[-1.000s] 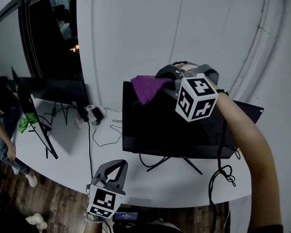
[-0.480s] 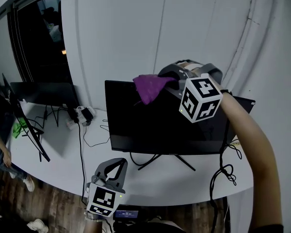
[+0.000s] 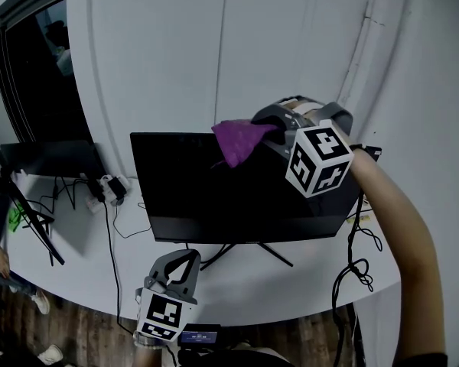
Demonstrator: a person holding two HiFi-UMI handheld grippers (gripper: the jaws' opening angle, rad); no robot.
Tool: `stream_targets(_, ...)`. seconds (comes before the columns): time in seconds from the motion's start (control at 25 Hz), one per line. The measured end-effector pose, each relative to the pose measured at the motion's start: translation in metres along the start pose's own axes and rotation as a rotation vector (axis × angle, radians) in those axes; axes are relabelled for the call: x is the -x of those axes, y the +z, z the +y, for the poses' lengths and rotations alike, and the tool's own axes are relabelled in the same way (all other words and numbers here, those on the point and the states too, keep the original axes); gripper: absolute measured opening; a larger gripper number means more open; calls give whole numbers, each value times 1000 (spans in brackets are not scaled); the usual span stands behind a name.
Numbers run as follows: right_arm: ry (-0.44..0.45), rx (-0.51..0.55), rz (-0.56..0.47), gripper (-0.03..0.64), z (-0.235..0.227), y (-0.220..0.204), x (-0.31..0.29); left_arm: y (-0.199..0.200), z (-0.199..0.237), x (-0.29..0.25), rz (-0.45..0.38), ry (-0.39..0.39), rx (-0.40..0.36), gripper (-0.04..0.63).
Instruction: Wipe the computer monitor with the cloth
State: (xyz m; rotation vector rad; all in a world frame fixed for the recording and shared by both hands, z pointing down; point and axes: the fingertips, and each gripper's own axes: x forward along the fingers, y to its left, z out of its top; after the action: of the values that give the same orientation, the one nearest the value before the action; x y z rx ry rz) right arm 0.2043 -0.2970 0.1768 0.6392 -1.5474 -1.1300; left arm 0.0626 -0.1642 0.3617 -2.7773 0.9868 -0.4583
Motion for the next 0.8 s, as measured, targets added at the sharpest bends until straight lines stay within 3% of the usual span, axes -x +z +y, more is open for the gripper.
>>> stream_targets(0.8, 0, -75, 167, 67, 43, -117, 63, 16, -56, -67, -19, -125, -28, 6)
